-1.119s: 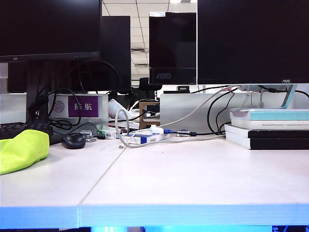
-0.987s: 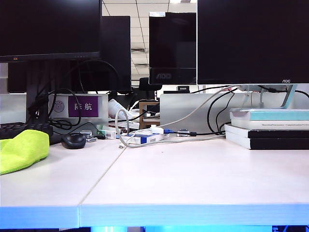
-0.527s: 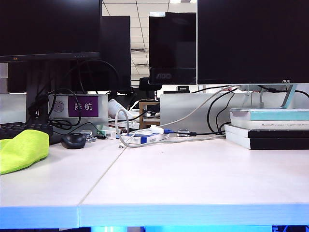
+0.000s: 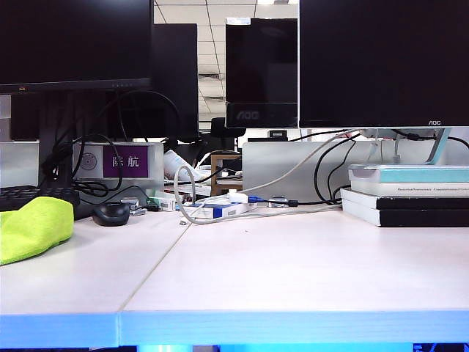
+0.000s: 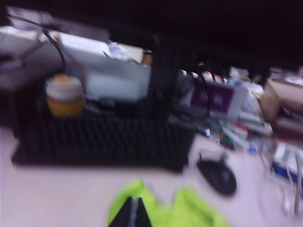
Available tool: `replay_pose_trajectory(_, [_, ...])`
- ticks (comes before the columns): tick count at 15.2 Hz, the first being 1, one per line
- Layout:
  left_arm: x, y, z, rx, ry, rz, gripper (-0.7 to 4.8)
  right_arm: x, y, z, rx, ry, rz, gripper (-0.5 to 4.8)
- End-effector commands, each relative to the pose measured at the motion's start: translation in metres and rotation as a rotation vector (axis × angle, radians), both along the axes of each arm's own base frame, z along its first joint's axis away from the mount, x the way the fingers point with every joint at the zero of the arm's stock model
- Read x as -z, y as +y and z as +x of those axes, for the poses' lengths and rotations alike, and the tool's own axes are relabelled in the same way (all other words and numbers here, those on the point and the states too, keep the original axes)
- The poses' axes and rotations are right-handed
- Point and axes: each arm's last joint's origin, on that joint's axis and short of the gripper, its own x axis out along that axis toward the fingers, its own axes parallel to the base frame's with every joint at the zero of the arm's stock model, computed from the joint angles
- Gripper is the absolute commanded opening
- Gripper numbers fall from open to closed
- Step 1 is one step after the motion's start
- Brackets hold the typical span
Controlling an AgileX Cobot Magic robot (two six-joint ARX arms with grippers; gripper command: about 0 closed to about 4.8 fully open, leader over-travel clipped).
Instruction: Wipe the table from left to right using the rag.
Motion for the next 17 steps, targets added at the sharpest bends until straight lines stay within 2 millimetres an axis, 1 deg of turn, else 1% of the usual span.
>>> replay_pose_trajectory(1, [-0.049, 0.0, 0.022, 0.008, 0.007, 0.042, -0.04, -0.061, 0.002, 0.006, -0.056, -0.022, -0.063, -0.05])
replay_pose_trajectory(2, [-0.067, 0.0, 0.034, 0.029, 0.03, 0.045, -0.04, -0.087, 0.004, 0.014, -0.119, -0.028, -0.088, -0.05])
replay_pose_trajectory(3, [-0.078, 0.0, 0.041, 0.03, 0.049, 0.044, -0.04, -0.103, 0.005, 0.02, -0.163, -0.03, -0.106, -0.05])
replay_pose_trajectory(4, [-0.098, 0.0, 0.056, 0.06, 0.095, 0.042, -0.04, -0.136, 0.009, 0.032, -0.276, -0.021, -0.126, -0.05])
replay_pose_trajectory(5, [-0.11, -0.001, 0.066, 0.092, 0.156, 0.038, -0.04, -0.16, 0.012, 0.042, -0.38, 0.0, -0.137, -0.05])
replay_pose_trajectory(7, [-0.121, -0.002, 0.092, 0.161, 0.307, 0.018, -0.04, -0.195, 0.016, 0.059, -0.536, 0.038, -0.15, -0.05])
replay_pose_trajectory(8, [-0.121, -0.003, 0.104, 0.203, 0.371, 0.004, -0.04, -0.206, 0.019, 0.068, -0.592, 0.046, -0.153, -0.05])
replay_pose_trajectory(9, [-0.117, -0.004, 0.117, 0.256, 0.419, -0.012, -0.04, -0.212, 0.025, 0.074, -0.635, 0.043, -0.163, -0.05])
replay_pose_trajectory(11, [-0.105, -0.005, 0.135, 0.303, 0.489, -0.035, -0.04, -0.21, 0.042, 0.082, -0.712, 0.056, -0.187, -0.05])
replay_pose_trajectory(12, [-0.098, -0.005, 0.143, 0.305, 0.532, -0.042, -0.03, -0.204, 0.057, 0.085, -0.754, 0.096, -0.212, -0.05])
replay_pose_trajectory(14, [-0.086, -0.007, 0.154, 0.314, 0.595, -0.049, -0.04, -0.188, 0.088, 0.085, -0.83, 0.196, -0.319, -0.05])
replay_pose_trajectory(15, [-0.078, -0.008, 0.16, 0.318, 0.636, -0.055, -0.04, -0.176, 0.109, 0.083, -0.857, 0.272, -0.409, -0.05])
replay_pose_trajectory(16, [-0.072, -0.012, 0.166, 0.332, 0.664, -0.05, -0.04, -0.168, 0.126, 0.08, -0.877, 0.315, -0.476, -0.05])
replay_pose_trajectory(17, [-0.068, -0.015, 0.17, 0.349, 0.685, -0.031, -0.04, -0.164, 0.142, 0.078, -0.919, 0.328, -0.507, -0.05])
